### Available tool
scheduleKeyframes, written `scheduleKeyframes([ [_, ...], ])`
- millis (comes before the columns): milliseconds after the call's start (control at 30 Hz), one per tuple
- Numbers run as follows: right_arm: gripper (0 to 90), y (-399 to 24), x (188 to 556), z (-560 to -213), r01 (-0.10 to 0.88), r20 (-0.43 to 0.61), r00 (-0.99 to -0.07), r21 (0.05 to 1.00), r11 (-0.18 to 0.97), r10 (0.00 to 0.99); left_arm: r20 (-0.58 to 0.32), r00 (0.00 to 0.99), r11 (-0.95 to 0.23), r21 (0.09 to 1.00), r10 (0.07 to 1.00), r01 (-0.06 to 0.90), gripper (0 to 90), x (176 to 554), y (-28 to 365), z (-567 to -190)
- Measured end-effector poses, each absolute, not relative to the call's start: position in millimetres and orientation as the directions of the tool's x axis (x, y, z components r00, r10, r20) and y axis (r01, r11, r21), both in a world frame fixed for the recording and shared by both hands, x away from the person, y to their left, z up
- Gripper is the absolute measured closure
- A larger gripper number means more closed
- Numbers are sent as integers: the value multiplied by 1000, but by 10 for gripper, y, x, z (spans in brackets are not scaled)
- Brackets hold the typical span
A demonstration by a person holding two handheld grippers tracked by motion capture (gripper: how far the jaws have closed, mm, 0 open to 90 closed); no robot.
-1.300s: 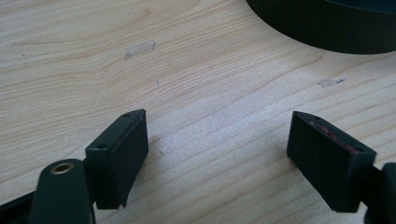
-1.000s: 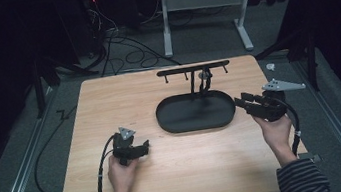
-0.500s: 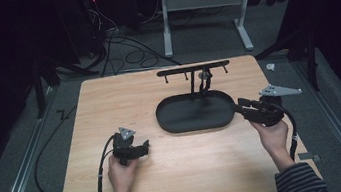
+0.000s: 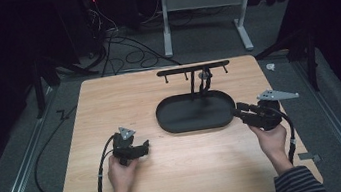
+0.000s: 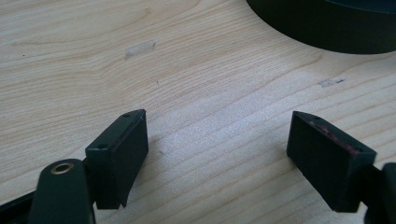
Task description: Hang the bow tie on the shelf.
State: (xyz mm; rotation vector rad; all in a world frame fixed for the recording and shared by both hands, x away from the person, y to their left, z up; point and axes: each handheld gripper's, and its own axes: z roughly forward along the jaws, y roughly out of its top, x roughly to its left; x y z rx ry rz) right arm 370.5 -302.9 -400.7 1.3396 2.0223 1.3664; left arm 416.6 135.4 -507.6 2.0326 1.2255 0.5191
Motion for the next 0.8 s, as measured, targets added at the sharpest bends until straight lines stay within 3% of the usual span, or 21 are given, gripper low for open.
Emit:
scheduleKeyframes([
  [800, 618, -2923, 3704, -4207, 526, 189, -500, 842, 123, 845, -15, 473, -310, 737, 881, 601, 211, 4166, 1353, -5077],
])
